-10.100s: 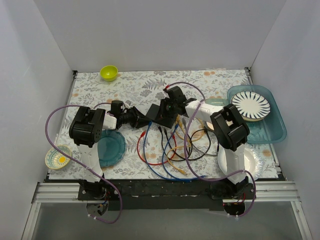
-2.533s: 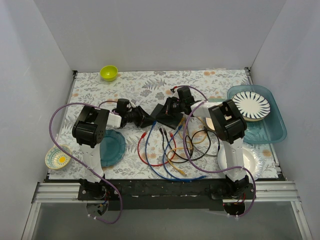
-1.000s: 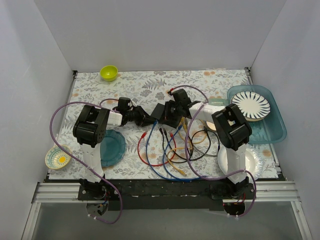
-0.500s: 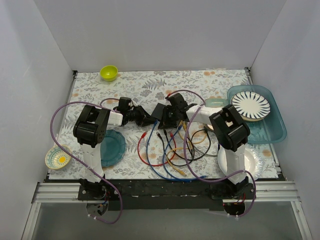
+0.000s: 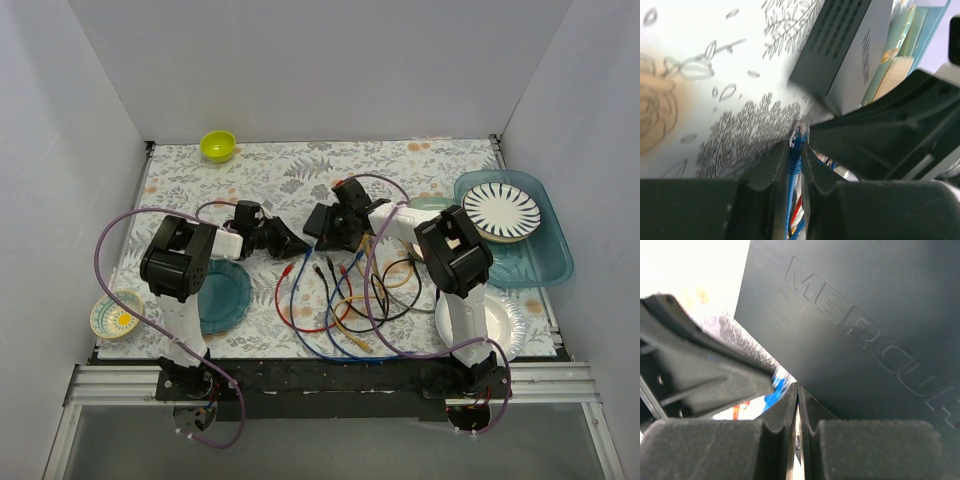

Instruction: Pull the plug from the switch port

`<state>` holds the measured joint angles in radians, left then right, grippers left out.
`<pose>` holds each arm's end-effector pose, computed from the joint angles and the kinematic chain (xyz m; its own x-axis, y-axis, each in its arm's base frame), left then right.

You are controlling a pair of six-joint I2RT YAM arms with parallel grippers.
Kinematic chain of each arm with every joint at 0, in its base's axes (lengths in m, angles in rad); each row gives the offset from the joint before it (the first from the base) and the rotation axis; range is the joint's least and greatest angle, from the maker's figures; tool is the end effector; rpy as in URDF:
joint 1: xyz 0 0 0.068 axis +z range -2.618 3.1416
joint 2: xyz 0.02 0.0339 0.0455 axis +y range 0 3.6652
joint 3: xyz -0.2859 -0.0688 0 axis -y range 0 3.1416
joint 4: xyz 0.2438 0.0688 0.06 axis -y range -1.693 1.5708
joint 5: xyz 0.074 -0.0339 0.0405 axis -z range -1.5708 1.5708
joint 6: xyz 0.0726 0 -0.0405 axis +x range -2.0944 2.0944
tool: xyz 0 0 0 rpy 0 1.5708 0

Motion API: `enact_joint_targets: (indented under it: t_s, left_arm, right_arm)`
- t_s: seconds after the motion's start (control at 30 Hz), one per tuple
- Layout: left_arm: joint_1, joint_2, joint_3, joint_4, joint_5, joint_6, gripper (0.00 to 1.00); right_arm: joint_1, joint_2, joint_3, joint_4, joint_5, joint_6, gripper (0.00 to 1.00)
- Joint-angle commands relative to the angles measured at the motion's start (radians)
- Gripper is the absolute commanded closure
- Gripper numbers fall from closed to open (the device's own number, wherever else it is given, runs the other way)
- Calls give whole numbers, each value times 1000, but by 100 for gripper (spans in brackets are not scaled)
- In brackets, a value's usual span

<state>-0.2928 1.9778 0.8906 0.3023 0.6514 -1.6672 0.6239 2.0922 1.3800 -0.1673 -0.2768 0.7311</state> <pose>0.3634 -0.1555 0.0950 -0.5721 -0.6543 0.4946 -0.7352 0.1417 -0.6629 0.3762 0.2953 0.1367 -0.9351 0.1183 -0.3340 -0.1061 0.8059 0.5824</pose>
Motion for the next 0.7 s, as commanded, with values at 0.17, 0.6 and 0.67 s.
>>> enact_joint_targets:
  t_s: [0.17, 0.6, 0.67]
  left_arm:
    - [-3, -100, -105, -150, -87, 60, 100]
    - [83, -310, -21, -337, -214, 21, 64]
    - [83, -300, -10, -371, -207, 11, 61]
  right_arm:
    - [-43, 11, -15, 12, 113, -5, 89]
    - [-32, -351, -61, -83, 260, -191, 71]
    - [-32, -371, -73, -121, 302, -202, 72]
